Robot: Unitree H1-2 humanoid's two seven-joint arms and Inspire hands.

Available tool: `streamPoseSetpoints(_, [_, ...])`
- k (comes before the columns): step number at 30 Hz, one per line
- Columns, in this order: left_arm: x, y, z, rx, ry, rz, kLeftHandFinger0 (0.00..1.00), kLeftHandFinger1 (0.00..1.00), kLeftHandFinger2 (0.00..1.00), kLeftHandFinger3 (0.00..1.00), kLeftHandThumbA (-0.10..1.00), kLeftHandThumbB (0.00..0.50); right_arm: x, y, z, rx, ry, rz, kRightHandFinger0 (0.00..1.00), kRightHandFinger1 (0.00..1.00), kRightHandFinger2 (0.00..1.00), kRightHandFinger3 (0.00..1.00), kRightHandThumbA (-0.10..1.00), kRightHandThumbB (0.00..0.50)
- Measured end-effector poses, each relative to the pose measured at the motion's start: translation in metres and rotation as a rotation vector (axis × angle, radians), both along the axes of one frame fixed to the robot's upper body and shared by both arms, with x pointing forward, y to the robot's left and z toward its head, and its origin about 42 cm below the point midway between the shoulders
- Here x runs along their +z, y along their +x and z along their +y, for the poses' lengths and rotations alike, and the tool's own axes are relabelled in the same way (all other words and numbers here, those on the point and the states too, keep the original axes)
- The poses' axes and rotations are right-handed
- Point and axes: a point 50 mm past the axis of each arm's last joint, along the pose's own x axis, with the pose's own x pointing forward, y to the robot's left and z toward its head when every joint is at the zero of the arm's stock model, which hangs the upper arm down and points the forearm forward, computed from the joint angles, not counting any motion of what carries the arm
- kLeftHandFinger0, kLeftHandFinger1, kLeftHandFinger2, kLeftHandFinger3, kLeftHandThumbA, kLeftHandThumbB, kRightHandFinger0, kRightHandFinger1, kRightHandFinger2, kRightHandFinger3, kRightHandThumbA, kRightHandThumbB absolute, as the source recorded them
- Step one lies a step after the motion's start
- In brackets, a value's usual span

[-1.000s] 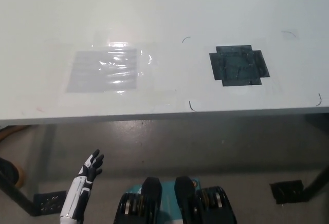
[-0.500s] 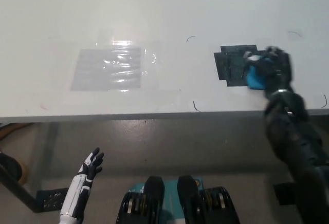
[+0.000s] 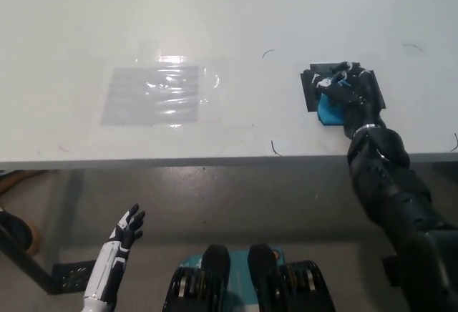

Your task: A soft sponge is kept on the balc marked spot on the table infront of the robot and it uses its right hand fist to press down on it and drrags it across the table in a back and forth manner twice to clean it

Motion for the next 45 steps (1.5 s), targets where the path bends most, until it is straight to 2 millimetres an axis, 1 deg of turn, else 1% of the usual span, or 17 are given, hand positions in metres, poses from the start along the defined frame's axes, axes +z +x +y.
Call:
streamPoseSetpoints(2, [0.000, 0.000, 0.001, 0.001, 0.001, 0.002, 1.00, 1.00, 1.00, 1.00, 1.00, 0.069, 0.001, 0.000, -0.005, -0.007, -0.005, -0.001, 0.00, 0.00, 0.13, 0.19, 1.00, 0.210])
streamPoseSetpoints(3, [-0.001, -0.001, 0.001, 0.001, 0.002, 0.002, 1.00, 1.00, 1.00, 1.00, 1.00, 0.073, 0.001, 0.001, -0.009, -0.006, -0.017, -0.006, 0.33, 0.39, 0.54, 0.58, 1.00, 0.317])
streamPoseSetpoints(4, [-0.001, -0.001, 0.001, 0.001, 0.002, 0.002, 1.00, 1.00, 1.00, 1.00, 1.00, 0.077, 0.002, 0.001, -0.011, -0.005, -0.026, -0.011, 0.65, 0.74, 0.88, 0.89, 1.00, 0.300])
streamPoseSetpoints(5, [-0.001, -0.001, 0.001, 0.001, 0.002, 0.002, 1.00, 1.00, 1.00, 1.00, 1.00, 0.078, 0.004, 0.002, -0.015, 0.006, -0.040, -0.028, 0.75, 0.84, 0.99, 1.00, 1.00, 0.299])
streamPoseSetpoints(6, [-0.001, -0.001, 0.001, 0.001, 0.002, 0.003, 1.00, 1.00, 1.00, 1.00, 1.00, 0.082, 0.007, 0.003, -0.017, 0.016, -0.047, -0.041, 1.00, 1.00, 1.00, 1.00, 1.00, 0.309])
streamPoseSetpoints(14, [-0.004, -0.001, 0.000, 0.003, -0.001, 0.017, 1.00, 1.00, 1.00, 1.00, 1.00, 0.079, 0.043, 0.000, -0.034, 0.042, -0.062, -0.252, 1.00, 1.00, 1.00, 1.00, 1.00, 0.413])
streamPoseSetpoints(26, [-0.012, -0.003, 0.001, 0.008, 0.000, 0.051, 1.00, 1.00, 1.00, 1.00, 1.00, 0.080, 0.077, -0.024, -0.049, 0.027, -0.052, -0.418, 1.00, 1.00, 1.00, 1.00, 1.00, 0.443])
streamPoseSetpoints(27, [-0.013, -0.003, 0.001, 0.008, 0.000, 0.055, 1.00, 1.00, 1.00, 1.00, 1.00, 0.078, 0.076, -0.029, -0.051, 0.025, -0.053, -0.422, 1.00, 1.00, 1.00, 1.00, 1.00, 0.421])
streamPoseSetpoints(28, [-0.013, -0.003, 0.001, 0.009, 0.000, 0.057, 1.00, 1.00, 1.00, 1.00, 1.00, 0.080, 0.073, -0.033, -0.053, 0.023, -0.056, -0.425, 1.00, 1.00, 1.00, 1.00, 0.99, 0.474])
streamPoseSetpoints(29, [-0.014, -0.003, 0.002, 0.009, 0.000, 0.060, 1.00, 1.00, 1.00, 1.00, 1.00, 0.084, 0.069, -0.039, -0.056, 0.020, -0.059, -0.426, 1.00, 1.00, 1.00, 1.00, 0.79, 0.499])
streamPoseSetpoints(31, [-0.014, -0.003, 0.001, 0.009, 0.000, 0.062, 1.00, 1.00, 1.00, 1.00, 1.00, 0.085, 0.063, -0.049, -0.060, 0.015, -0.064, -0.426, 1.00, 1.00, 1.00, 1.00, 1.00, 0.402])
streamPoseSetpoints(33, [-0.015, -0.004, 0.002, 0.010, 0.000, 0.066, 1.00, 1.00, 1.00, 1.00, 1.00, 0.079, 0.049, -0.068, -0.065, 0.008, -0.076, -0.421, 1.00, 1.00, 1.00, 1.00, 1.00, 0.308])
streamPoseSetpoints(35, [-0.015, -0.004, 0.002, 0.010, 0.000, 0.068, 1.00, 1.00, 1.00, 1.00, 1.00, 0.077, 0.030, -0.089, -0.068, 0.004, -0.085, -0.405, 1.00, 1.00, 1.00, 1.00, 1.00, 0.307])
streamPoseSetpoints(37, [-0.016, -0.004, 0.002, 0.010, 0.000, 0.070, 1.00, 1.00, 1.00, 1.00, 1.00, 0.094, 0.017, -0.109, -0.068, 0.002, -0.090, -0.396, 1.00, 1.00, 1.00, 1.00, 1.00, 0.417])
streamPoseSetpoints(42, [-0.018, -0.004, 0.002, 0.011, 0.000, 0.079, 1.00, 1.00, 1.00, 1.00, 1.00, 0.088, -0.020, -0.177, -0.074, 0.006, -0.121, -0.358, 1.00, 1.00, 1.00, 1.00, 1.00, 0.398])
streamPoseSetpoints(44, [-0.018, -0.004, 0.002, 0.011, 0.001, 0.081, 1.00, 1.00, 1.00, 1.00, 1.00, 0.102, -0.027, -0.196, -0.075, 0.009, -0.131, -0.349, 1.00, 1.00, 1.00, 1.00, 1.00, 0.310])
streamPoseSetpoints(45, [-0.019, -0.004, 0.002, 0.011, 0.001, 0.083, 1.00, 1.00, 1.00, 1.00, 1.00, 0.101, -0.033, -0.218, -0.075, 0.017, -0.143, -0.339, 1.00, 1.00, 1.00, 1.00, 1.00, 0.310])
